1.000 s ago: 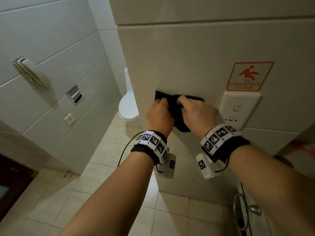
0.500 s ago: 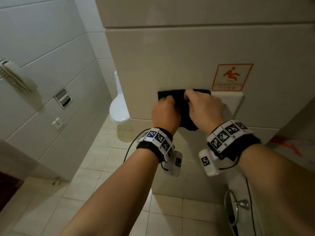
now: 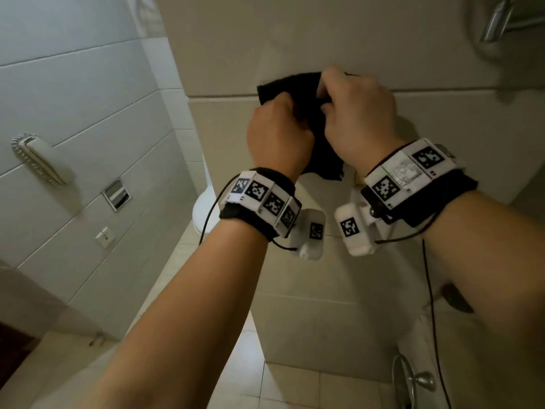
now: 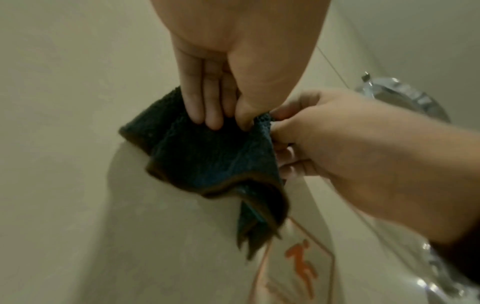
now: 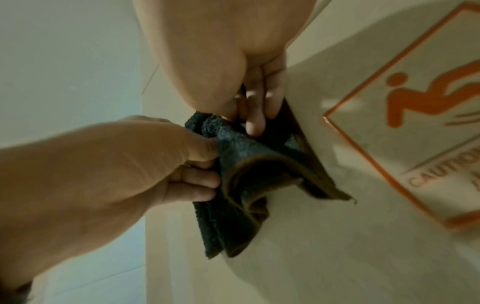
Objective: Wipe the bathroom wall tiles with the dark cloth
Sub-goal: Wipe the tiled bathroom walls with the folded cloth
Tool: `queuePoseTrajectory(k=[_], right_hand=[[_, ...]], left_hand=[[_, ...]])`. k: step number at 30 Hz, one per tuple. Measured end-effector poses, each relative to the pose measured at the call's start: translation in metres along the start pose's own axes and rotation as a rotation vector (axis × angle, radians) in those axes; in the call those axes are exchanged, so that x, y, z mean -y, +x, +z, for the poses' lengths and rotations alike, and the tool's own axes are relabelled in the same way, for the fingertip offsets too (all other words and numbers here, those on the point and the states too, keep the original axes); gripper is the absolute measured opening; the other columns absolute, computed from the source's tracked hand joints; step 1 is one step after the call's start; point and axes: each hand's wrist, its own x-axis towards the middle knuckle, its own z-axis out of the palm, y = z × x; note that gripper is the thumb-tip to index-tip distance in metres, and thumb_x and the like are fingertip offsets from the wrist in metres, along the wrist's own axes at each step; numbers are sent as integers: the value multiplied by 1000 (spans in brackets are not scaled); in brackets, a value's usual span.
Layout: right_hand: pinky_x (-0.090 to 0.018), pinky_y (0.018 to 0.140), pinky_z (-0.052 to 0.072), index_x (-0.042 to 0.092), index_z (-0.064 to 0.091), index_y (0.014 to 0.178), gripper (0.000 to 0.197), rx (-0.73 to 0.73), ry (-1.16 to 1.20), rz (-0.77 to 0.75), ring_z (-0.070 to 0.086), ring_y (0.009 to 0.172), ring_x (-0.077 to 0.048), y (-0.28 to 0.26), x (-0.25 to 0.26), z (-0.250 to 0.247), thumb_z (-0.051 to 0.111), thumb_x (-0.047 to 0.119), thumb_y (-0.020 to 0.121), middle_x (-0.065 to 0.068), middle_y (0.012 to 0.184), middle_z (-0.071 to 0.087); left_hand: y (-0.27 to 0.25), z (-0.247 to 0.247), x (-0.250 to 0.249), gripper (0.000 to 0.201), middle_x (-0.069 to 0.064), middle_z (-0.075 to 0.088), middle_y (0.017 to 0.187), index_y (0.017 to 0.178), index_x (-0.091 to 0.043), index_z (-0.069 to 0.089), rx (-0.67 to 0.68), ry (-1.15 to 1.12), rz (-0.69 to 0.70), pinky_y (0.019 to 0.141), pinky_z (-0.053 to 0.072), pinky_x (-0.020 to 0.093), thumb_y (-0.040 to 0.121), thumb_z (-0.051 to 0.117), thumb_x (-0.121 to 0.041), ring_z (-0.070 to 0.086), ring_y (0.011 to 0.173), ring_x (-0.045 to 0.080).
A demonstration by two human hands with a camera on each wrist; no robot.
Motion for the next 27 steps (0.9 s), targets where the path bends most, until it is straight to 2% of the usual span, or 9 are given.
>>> queuePoseTrajectory(k=[2, 5, 8, 11, 14, 18, 24, 27], right_hand=[[-34, 60, 31, 13, 53, 104, 16, -19, 13, 0, 60, 84, -33, -6, 0, 5, 51, 5, 90, -7, 95, 64], [-35, 62, 30, 15, 51, 103, 17, 21, 14, 26, 60, 81, -34, -23, -1, 19, 51, 5, 89, -5, 93, 64], [-35, 59, 34, 14, 51, 101, 17, 54, 37, 10, 60, 74, -35, -41, -3, 34, 53, 4, 88, -6, 88, 64], [-34, 54, 39, 15, 52, 99, 16, 64, 33, 0, 61, 69, -35, -57, -3, 48, 55, 5, 87, -6, 83, 64], [-32, 52, 39, 17, 51, 97, 17, 102, 39, -1, 61, 66, -33, -71, -2, 63, 56, 5, 87, -4, 80, 63], [-30, 50, 33, 17, 51, 94, 16, 152, 59, 3, 59, 61, -33, -87, -1, 79, 56, 4, 86, -4, 74, 61], [-30, 51, 32, 14, 54, 95, 8, 251, 31, 13, 59, 62, -33, -101, 3, 91, 56, 8, 90, -6, 74, 63], [-31, 50, 34, 14, 53, 94, 6, 288, 38, 10, 59, 62, -33, -107, 5, 99, 55, 9, 91, -6, 73, 62]], left_hand=[[-4, 2, 0, 12, -1, 55, 71, 74, -15, 50, 12, 1, -23, 56, 31, 28, 81, 59, -12, 48, 65, 18], [-21, 10, 7, 8, 2, 58, 73, 76, -14, 52, 51, 8, -51, 57, 37, 32, 79, 58, -10, 52, 68, 22], [-38, 18, 17, 12, 2, 57, 71, 74, -14, 50, 98, 16, -65, 55, 33, 29, 79, 58, -7, 51, 65, 21], [-54, 25, 30, 14, 7, 60, 71, 72, -13, 50, 117, 15, -62, 54, 33, 29, 77, 60, -5, 53, 63, 25], [-68, 31, 42, 6, 10, 62, 73, 73, -9, 55, 156, 38, -75, 53, 37, 33, 76, 59, -5, 54, 65, 29], [-86, 37, 56, 4, 11, 61, 75, 74, -7, 56, 185, 81, -94, 54, 30, 31, 77, 59, -7, 54, 64, 33], [-103, 42, 73, 6, 8, 61, 73, 73, -7, 59, 197, 109, -148, 54, 28, 29, 79, 62, -8, 47, 60, 25], [-109, 43, 84, 8, 8, 61, 70, 71, -6, 61, 218, 110, -148, 52, 32, 30, 79, 61, -8, 48, 58, 25]])
